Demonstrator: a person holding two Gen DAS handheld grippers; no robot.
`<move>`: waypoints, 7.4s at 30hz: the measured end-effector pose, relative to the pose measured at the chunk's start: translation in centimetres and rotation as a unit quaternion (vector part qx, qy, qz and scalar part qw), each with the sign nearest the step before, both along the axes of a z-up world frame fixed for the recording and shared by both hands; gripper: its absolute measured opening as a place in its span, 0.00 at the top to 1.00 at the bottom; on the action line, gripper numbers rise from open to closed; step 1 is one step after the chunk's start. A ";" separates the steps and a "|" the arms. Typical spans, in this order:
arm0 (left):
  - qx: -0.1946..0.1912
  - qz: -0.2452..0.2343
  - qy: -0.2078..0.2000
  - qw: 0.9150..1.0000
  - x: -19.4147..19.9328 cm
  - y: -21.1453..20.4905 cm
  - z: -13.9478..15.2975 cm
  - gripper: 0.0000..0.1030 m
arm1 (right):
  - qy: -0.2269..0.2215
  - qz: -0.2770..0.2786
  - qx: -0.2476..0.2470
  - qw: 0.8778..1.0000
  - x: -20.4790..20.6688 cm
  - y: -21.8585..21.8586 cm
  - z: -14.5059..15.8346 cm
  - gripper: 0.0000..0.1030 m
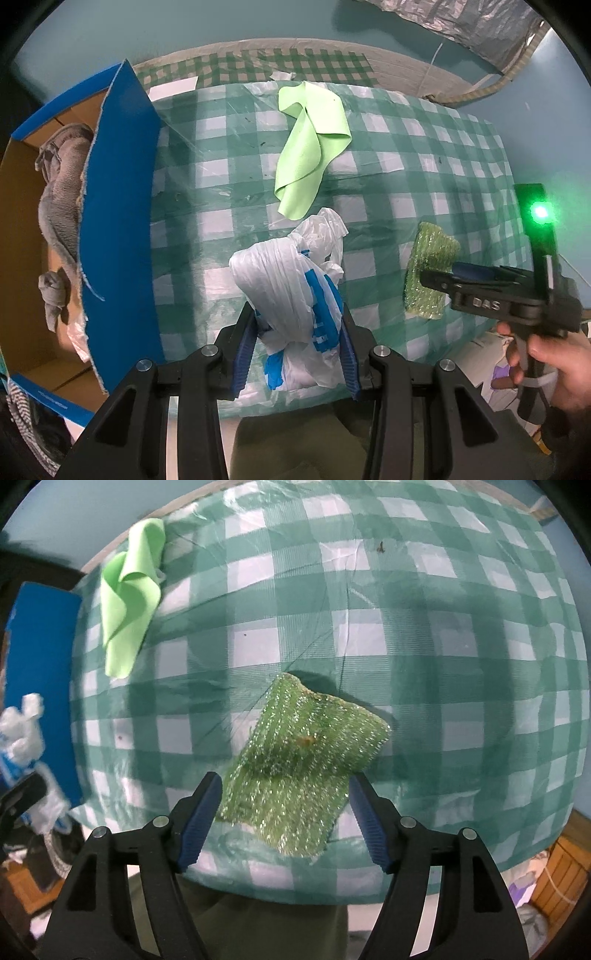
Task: Organize soft objects
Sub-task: 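Close the right gripper on the edge of the green glittery sponge, then carry the plastic bag and green sponge over the box with both grippers, then open both grippers to drop the plastic bag and green sponge into the box, then move both tools back over the table toward the lime cloth, then close the right gripper on a corner of the lime cloth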
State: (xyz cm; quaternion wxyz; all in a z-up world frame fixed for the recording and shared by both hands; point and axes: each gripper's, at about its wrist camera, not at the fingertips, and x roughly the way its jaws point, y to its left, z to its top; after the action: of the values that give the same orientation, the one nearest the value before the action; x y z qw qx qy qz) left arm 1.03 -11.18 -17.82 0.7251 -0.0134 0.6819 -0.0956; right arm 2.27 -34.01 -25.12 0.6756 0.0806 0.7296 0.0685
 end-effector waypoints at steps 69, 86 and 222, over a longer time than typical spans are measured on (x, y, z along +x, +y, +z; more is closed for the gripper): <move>0.026 0.033 -0.048 0.998 -1.3 6.2 5.7 0.60 | -0.111 0.095 -0.001 0.989 1.0 8.6 10.8 0.88; 0.023 0.123 -0.075 0.989 -1.7 12.9 8.4 0.60 | -0.139 0.195 0.036 0.970 2.7 18.2 13.7 0.88; 0.106 0.059 -0.049 0.991 8.2 5.1 -0.3 0.38 | -0.076 0.148 -0.046 0.985 14.1 15.3 1.1 0.68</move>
State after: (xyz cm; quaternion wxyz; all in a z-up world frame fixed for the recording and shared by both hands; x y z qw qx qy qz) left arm 9.19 -6.06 -18.07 0.7593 0.0281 0.6498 0.0200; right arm 16.41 -18.72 -23.97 0.7146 -0.0652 0.6822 0.1401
